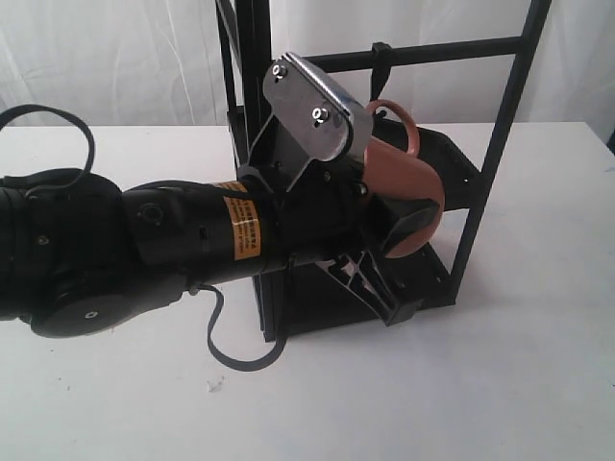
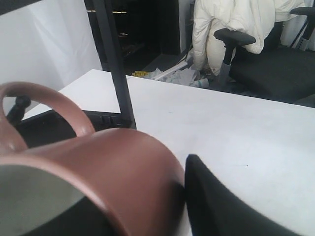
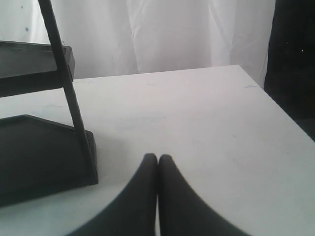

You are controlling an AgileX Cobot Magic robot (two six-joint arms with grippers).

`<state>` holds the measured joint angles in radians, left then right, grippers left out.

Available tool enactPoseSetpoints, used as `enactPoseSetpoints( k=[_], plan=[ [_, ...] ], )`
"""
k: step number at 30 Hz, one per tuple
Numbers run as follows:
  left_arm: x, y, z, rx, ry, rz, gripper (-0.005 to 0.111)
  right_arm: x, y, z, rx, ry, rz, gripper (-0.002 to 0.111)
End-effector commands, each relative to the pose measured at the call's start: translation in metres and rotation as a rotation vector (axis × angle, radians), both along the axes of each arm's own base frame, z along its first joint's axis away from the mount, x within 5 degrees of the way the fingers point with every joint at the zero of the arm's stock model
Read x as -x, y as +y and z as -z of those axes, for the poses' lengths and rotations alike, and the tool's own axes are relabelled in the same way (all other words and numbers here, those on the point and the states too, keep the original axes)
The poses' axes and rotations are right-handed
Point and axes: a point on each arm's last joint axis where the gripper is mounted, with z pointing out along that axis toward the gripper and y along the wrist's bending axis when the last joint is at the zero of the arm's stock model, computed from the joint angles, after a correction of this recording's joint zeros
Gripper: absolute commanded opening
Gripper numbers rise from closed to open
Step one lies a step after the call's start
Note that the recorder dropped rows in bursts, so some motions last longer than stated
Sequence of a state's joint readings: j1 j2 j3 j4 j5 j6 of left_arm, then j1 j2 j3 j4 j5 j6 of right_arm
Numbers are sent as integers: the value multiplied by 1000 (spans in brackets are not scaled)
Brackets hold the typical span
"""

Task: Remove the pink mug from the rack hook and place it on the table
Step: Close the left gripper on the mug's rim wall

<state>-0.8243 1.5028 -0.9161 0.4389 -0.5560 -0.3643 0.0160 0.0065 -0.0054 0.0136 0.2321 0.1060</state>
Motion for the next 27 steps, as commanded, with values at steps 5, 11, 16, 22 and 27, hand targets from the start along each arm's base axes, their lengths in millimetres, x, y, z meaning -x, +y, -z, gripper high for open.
enactPoseSetpoints(
  k=[5,11,16,22,27],
  plan=[
    [5,3,-17,44,-70,15,0,0,0,0,4,-14,5,0],
    [6,4,-20,46,-81,15,0,0,0,0,4,-12,5,0],
    [7,4,-20,49,-68,21,0,0,0,0,4,-12,5,0],
    [10,2,-17,28,-49,59,0,0,0,0,4,-12,5,0],
    [14,0,-15,4,-45,107,0,0,0,0,4,-12,5,0]
  ],
)
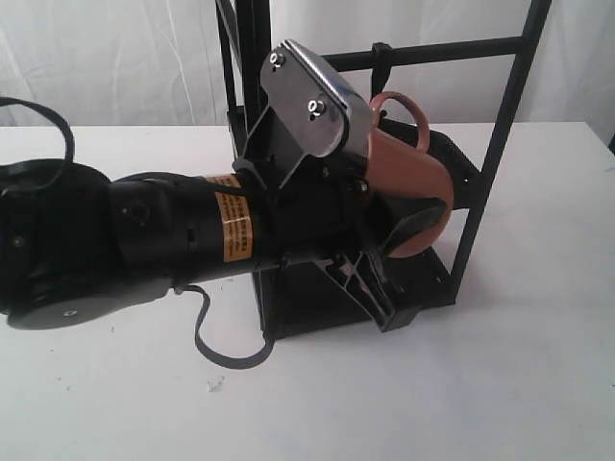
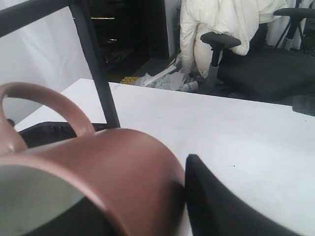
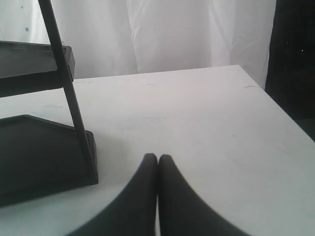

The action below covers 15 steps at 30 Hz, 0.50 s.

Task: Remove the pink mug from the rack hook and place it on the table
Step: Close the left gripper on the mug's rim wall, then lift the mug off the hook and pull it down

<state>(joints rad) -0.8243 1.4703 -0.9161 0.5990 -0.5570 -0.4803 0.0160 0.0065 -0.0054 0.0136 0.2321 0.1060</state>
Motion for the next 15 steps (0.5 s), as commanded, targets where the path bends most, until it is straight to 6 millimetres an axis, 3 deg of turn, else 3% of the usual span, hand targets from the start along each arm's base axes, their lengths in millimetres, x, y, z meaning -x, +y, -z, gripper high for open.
enactPoseSetpoints(
  k=[1,15],
  plan=[
    [7,-2,-5,3,-14,60,0,0,0,0,4,-12,5,0],
    [22,-6,5,-124,7,239,0,0,0,0,4,-12,5,0]
  ],
)
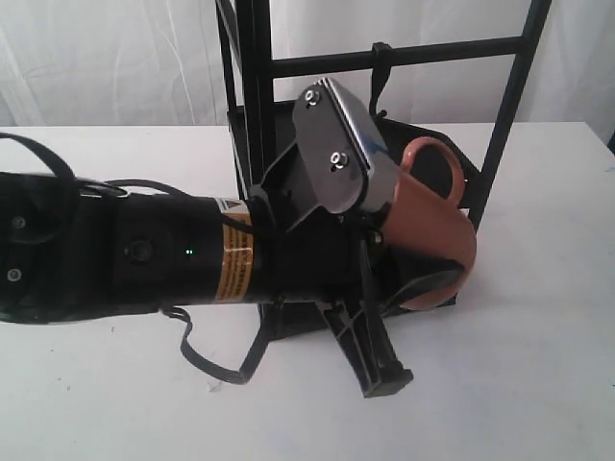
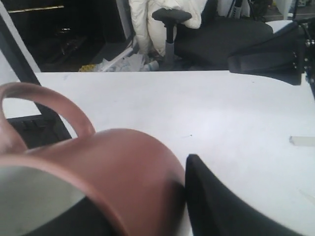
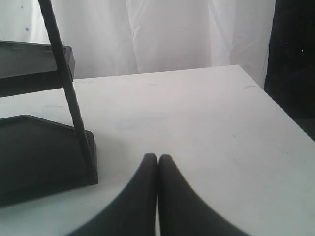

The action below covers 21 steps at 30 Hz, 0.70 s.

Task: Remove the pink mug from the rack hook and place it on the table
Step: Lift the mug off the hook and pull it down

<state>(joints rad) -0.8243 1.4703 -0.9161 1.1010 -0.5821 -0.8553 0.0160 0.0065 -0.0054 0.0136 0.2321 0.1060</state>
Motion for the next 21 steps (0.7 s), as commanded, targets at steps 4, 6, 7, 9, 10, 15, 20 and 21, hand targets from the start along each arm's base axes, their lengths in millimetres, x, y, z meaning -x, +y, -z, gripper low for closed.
enactPoseSetpoints(
  k=[4,6,7,9,10,15,20,21],
  plan=[
    [13,0,4,-75,69,106,0,0,0,0,4,-12,5,0],
    [16,1,7,-110,96,123,0,0,0,0,4,-12,5,0],
    [16,1,8,-119,105,124,0,0,0,0,4,-12,5,0],
    [17,3,12,-158,136,126,0,0,0,0,4,-12,5,0],
    [17,3,12,-146,197,102,0,0,0,0,4,-12,5,0],
    [20,2,12,-124,260,114,0,0,0,0,4,-12,5,0],
    [22,2,12,-116,282,123,0,0,0,0,4,-12,5,0],
    [23,2,12,-115,285,130,0,0,0,0,4,-12,5,0]
  ],
)
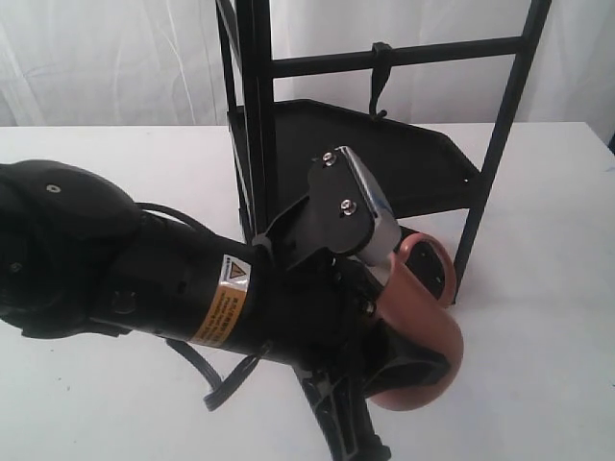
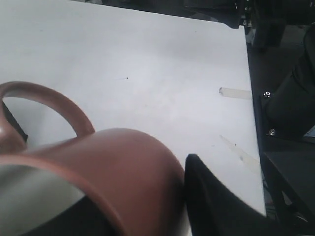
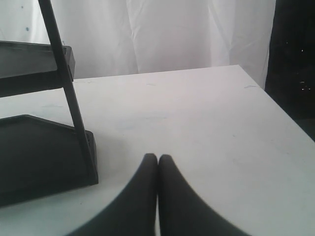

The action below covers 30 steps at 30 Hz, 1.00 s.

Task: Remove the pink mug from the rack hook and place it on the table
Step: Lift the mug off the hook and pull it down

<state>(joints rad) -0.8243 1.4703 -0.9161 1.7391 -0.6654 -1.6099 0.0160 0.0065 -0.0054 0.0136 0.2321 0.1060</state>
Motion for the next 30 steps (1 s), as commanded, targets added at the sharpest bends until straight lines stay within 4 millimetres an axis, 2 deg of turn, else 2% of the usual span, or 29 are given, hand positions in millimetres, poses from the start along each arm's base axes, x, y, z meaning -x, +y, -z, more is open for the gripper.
enactPoseSetpoints(
  k=[1,30],
  plan=[
    [5,0,-6,21,10,27,0,0,0,0,4,-12,5,0],
    [0,1,-5,11,3,-32,0,0,0,0,-1,-12,5,0]
  ],
)
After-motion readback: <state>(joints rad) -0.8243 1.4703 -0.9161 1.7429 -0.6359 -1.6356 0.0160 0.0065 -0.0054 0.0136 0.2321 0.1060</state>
